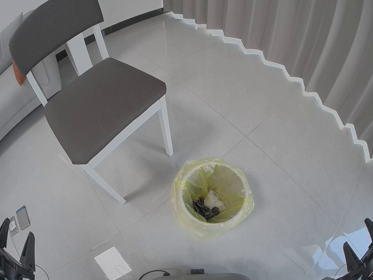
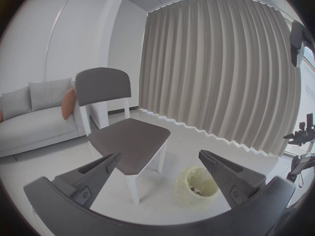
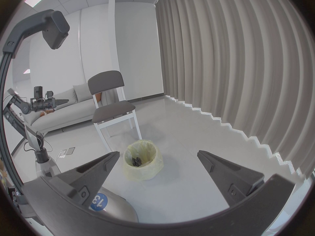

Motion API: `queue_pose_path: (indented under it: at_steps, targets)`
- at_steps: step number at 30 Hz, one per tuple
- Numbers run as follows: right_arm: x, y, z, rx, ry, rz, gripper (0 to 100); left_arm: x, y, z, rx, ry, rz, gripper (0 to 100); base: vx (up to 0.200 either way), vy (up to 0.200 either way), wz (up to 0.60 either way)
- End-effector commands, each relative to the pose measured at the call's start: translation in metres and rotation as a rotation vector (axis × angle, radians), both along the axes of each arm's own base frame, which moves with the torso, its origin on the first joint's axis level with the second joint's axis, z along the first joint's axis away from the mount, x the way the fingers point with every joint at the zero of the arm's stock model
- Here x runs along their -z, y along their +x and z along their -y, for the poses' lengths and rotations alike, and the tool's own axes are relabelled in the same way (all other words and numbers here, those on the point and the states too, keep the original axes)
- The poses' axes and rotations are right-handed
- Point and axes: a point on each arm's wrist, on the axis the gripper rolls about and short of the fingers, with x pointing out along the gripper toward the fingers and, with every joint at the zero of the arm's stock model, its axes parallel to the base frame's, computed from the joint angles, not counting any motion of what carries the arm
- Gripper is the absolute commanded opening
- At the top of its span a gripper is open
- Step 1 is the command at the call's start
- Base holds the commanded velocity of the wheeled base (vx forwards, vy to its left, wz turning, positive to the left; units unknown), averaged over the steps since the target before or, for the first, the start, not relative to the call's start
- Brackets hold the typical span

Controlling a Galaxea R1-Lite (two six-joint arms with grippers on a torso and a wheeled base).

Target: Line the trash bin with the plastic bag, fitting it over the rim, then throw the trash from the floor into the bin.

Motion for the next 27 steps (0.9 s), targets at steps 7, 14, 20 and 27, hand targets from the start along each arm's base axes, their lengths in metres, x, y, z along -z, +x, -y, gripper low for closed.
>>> queue_pose_path:
  at_steps: [7, 14, 20, 27]
  targets:
    - [0.0064, 0.0034, 0.0058, 0.263, -0.014, 0.040, 100, 0.0355, 0.0013, -0.0017, -0.108, 0.039, -0.026, 100, 0.000, 0.000, 0.00]
    - [0.0068, 0.0033, 0.0087, 0.395, -0.002, 0.039, 100, 0.0391, 0.0014, -0.0015, -0.100, 0.043, -0.061, 100, 0.000, 0.000, 0.00]
    - [0.0070, 0.0032, 0.0083, 0.376, -0.036, 0.033, 100, 0.0391, 0.0014, -0.0016, -0.101, 0.024, -0.061, 100, 0.000, 0.000, 0.00]
    - [0.0069, 0.0036, 0.0038, 0.176, -0.054, 0.046, 100, 0.0391, 0.0014, -0.0015, -0.100, 0.037, -0.061, 100, 0.000, 0.000, 0.00]
